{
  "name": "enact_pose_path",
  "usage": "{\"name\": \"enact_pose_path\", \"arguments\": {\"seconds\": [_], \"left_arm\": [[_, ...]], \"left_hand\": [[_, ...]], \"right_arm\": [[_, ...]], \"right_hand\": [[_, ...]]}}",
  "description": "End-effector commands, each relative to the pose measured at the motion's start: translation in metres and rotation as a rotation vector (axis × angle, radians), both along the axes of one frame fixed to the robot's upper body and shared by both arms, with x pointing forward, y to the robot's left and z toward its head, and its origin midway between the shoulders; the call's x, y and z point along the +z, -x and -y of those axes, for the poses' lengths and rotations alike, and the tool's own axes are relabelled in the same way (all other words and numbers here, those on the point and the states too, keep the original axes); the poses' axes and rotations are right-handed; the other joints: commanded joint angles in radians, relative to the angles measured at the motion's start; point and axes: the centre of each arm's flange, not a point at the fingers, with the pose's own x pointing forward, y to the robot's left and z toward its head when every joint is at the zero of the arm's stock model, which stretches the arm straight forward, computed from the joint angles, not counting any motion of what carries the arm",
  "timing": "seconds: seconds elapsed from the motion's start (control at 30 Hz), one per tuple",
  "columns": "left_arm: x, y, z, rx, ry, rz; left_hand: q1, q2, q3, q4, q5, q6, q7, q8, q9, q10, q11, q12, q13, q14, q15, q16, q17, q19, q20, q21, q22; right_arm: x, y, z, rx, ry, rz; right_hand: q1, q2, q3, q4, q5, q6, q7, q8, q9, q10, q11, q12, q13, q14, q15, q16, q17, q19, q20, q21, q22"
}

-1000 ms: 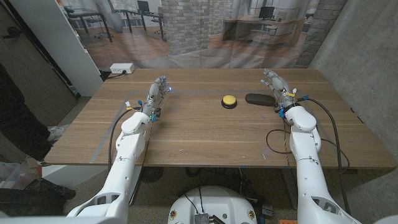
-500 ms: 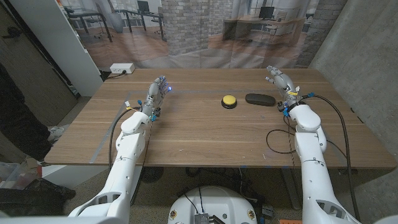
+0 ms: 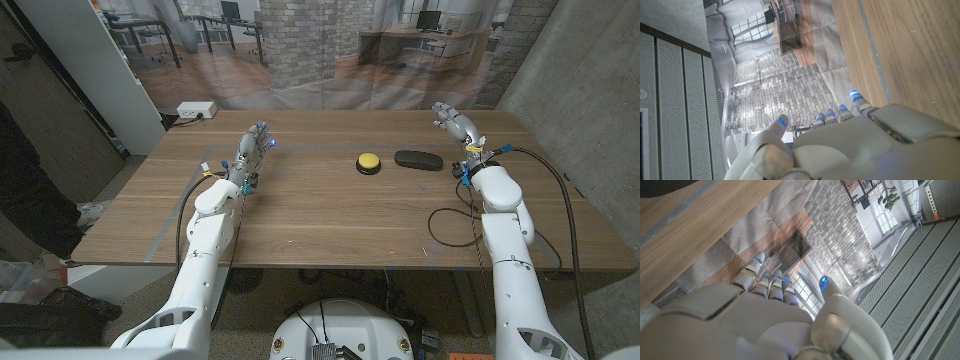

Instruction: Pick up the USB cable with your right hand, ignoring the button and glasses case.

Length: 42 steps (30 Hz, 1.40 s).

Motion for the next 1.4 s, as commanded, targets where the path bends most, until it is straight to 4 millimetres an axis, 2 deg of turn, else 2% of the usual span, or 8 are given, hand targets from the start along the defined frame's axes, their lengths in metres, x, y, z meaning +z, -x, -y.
{"name": "enact_pose_path", "arguments": {"seconds": [0.03, 1.4], "left_arm": [[0.000, -0.001, 0.001, -0.002, -0.003, -0.002], [0.005, -0.006, 0.003, -0.003, -0.012, -0.006]], "left_hand": [[0.001, 0.124, 0.000, -0.001, 0.009, -0.081, 0.003, 0.003, 0.005, -0.070, 0.003, 0.006, 0.001, -0.126, 0.003, 0.006, 0.004, -0.049, 0.005, 0.002, 0.005], [0.001, 0.124, -0.003, -0.002, 0.011, -0.078, 0.002, 0.002, 0.005, -0.069, 0.002, 0.005, 0.001, -0.125, 0.004, 0.006, 0.004, -0.047, 0.005, 0.001, 0.005]], "right_arm": [[0.004, 0.014, 0.006, -0.081, 0.076, 0.018], [0.015, 0.053, 0.026, -0.349, 0.269, 0.052]], "right_hand": [[0.015, -0.001, 0.001, -0.011, -0.004, 0.010, 0.004, 0.006, 0.005, 0.007, 0.001, 0.009, 0.005, 0.009, 0.002, 0.000, 0.003, 0.007, 0.002, 0.004, 0.002], [0.060, 0.006, 0.013, -0.060, -0.010, 0.023, -0.008, 0.004, 0.006, 0.013, -0.007, 0.004, 0.005, 0.016, 0.000, -0.003, 0.003, 0.011, 0.007, -0.001, 0.002]]}}
